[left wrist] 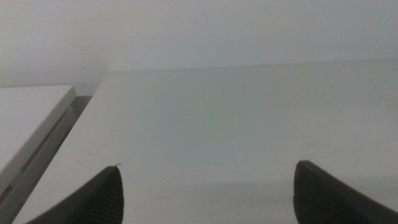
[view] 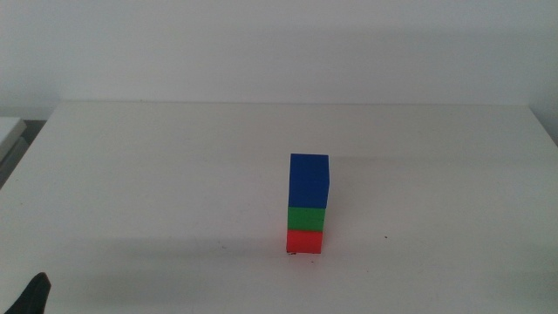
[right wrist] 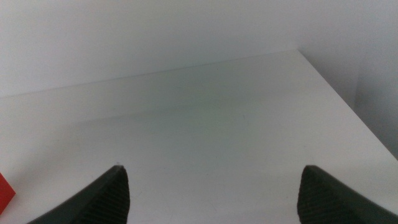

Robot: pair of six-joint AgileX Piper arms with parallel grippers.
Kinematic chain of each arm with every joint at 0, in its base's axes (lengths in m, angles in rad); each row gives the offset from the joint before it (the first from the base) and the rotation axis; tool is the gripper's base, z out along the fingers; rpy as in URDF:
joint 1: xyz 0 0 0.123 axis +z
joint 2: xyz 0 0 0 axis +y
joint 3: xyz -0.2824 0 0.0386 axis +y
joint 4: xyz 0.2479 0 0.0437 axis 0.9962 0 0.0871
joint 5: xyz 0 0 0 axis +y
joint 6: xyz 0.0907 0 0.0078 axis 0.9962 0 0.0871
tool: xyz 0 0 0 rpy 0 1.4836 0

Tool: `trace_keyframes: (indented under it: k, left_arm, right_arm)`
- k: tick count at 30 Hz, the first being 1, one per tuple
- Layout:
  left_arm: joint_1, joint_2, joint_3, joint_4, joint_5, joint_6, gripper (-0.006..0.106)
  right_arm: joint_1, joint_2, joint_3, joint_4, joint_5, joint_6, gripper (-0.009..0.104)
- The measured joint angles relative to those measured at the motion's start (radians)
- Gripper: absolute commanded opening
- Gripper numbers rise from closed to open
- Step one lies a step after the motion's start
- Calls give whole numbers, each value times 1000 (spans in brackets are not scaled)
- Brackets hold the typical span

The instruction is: Stack red cubes first, then green, then blue cubes in a specific spot.

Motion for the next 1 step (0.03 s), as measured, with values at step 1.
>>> trace_keyframes:
  k: [1]
  left_arm:
    - [0, 0, 0, 0, 0, 0, 94]
  right_arm:
    - [0, 0, 0, 0, -3, 0, 78]
